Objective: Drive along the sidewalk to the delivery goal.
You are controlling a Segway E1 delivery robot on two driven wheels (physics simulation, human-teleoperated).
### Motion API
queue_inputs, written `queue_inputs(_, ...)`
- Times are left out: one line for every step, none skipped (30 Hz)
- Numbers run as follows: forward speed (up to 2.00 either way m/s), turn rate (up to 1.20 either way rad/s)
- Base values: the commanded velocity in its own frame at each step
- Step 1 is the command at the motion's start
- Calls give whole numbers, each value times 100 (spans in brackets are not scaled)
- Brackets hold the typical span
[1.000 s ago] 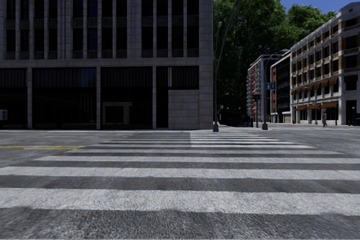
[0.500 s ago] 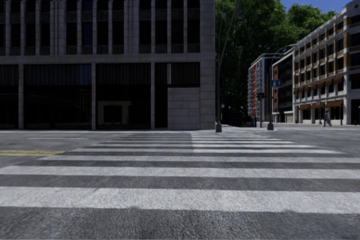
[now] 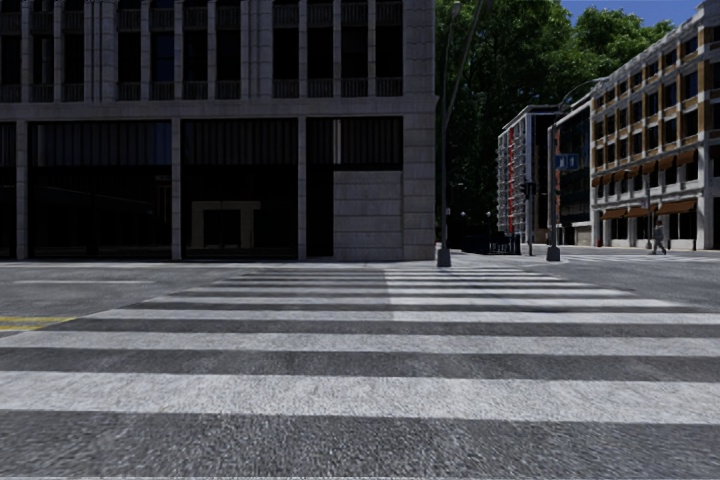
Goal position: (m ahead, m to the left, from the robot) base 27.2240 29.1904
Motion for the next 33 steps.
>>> queue_inputs(193,0)
queue_inputs(193,0)
queue_inputs(193,0)
queue_inputs(193,0)
queue_inputs(193,0)
queue_inputs(193,0)
queue_inputs(193,0)
queue_inputs(193,0)
queue_inputs(193,0)
queue_inputs(193,0)
queue_inputs(193,0)
queue_inputs(193,0)
queue_inputs(193,0)
queue_inputs(193,0)
queue_inputs(193,0)
queue_inputs(193,0)
queue_inputs(193,0)
queue_inputs(193,0)
queue_inputs(193,0)
queue_inputs(193,0)
queue_inputs(193,0)
queue_inputs(193,0)
queue_inputs(193,0)
queue_inputs(193,0)
queue_inputs(193,0)
queue_inputs(193,0)
queue_inputs(193,0)
queue_inputs(193,0)
queue_inputs(193,0)
queue_inputs(193,0)
queue_inputs(193,0)
queue_inputs(193,0)
queue_inputs(193,0)
